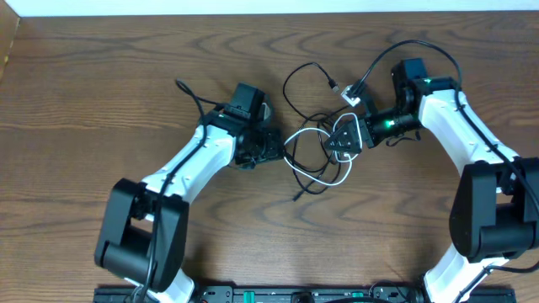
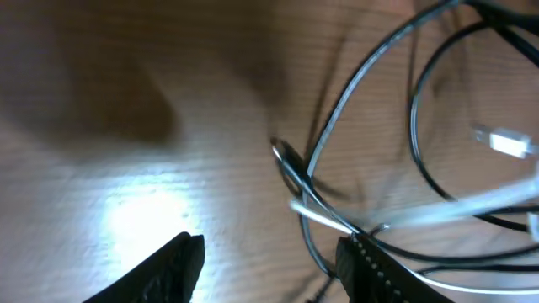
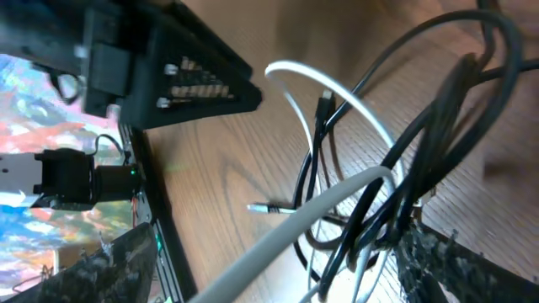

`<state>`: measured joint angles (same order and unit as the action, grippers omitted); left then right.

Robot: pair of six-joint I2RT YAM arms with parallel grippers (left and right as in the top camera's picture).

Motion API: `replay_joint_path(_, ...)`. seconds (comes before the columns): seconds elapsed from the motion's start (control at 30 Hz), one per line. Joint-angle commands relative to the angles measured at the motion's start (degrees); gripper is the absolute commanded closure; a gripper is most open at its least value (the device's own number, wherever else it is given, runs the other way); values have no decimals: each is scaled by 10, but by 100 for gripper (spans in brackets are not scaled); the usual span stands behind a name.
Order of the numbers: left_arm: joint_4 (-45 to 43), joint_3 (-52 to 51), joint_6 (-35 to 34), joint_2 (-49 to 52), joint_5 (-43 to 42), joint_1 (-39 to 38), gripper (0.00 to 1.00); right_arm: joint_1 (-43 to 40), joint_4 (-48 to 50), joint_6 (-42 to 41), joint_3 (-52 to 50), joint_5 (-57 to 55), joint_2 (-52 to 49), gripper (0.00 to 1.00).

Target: Untangle cables

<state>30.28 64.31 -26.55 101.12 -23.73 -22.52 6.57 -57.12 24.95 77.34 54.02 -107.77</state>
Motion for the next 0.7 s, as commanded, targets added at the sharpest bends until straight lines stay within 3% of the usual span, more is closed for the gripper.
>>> replay_joint_path(0.0, -15, 4, 12, 26, 4, -12, 44, -21, -2, 3, 9, -1, 23, 15)
replay_joint_path(0.13, -31, 4, 13, 41, 8, -23, 44, -42, -6, -3, 9, -8, 23, 15)
replay_joint_path(0.47, -85, 4, 12, 50, 8, -42, 44, -46, 23, -140, 9, -200, 22, 18)
replay_joint_path(0.67, -92, 4, 13, 50, -12, -46, 39, -38, 24, -147, 9, -212, 22, 17)
